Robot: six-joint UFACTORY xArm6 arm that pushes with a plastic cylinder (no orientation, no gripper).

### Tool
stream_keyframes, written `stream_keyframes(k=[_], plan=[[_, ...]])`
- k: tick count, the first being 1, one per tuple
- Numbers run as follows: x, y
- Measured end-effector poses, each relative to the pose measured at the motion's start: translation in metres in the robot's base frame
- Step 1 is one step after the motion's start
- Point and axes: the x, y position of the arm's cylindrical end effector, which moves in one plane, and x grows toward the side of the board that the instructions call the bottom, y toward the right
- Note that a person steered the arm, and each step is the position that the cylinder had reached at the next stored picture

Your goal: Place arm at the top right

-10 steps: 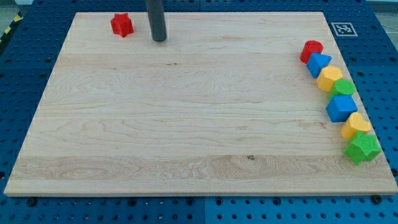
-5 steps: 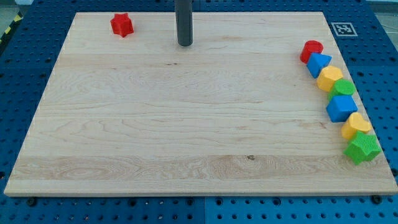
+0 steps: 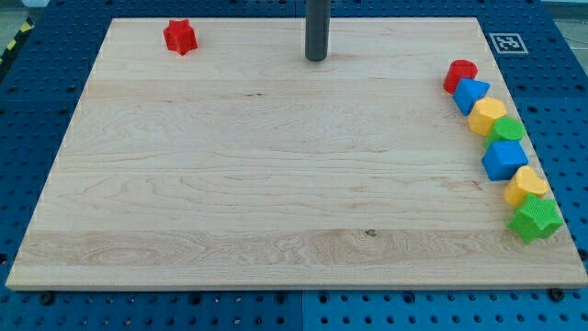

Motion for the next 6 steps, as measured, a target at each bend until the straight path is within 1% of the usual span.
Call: stream_keyframes(k=[1,3,4,6], plan=[[-0.014,0.029],[-0.027,0.05],[-0.041,0.072],[-0.047,0.136]])
